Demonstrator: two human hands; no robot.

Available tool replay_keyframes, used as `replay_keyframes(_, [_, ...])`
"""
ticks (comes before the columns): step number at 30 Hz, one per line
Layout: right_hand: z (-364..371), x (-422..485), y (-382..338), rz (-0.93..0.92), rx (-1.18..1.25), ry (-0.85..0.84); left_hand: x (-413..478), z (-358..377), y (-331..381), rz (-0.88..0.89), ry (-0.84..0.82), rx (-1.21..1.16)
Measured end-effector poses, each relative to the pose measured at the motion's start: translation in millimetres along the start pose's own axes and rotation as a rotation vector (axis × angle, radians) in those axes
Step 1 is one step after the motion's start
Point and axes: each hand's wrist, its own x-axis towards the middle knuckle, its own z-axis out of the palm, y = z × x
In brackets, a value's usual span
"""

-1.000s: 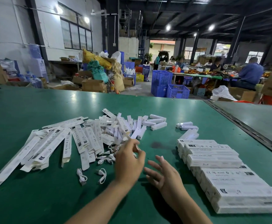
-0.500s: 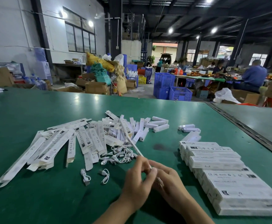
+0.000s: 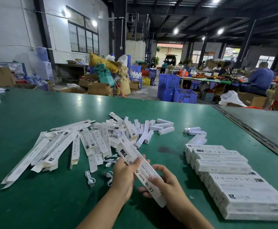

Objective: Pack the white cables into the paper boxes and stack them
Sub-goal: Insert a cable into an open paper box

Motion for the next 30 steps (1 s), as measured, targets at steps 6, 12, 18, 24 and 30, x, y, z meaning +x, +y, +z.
replay_keyframes(6, [1, 1, -6, -0.108, -0.043, 0.300, -7, -10, -17, 0.264, -0.206, 0.703])
replay_keyframes(12, [-7, 4, 1, -0.129, -0.109, 0.301, -12, -8, -21, 0.462, -0.344, 0.960])
replay_keyframes(18, [-12, 1, -7, -0.151, -0.101, 0.092, -9, -17, -7, 0.468, -0.280, 0.887])
replay_keyframes(24, [-12, -2, -3, -0.484, -0.467, 0.200, -10, -19, -1, 0.429, -0.276, 0.764])
replay_keyframes(30, [-11, -1, -3, -0.659, -0.577, 0.200, -7, -18, 2, 0.277, -0.351, 0.633])
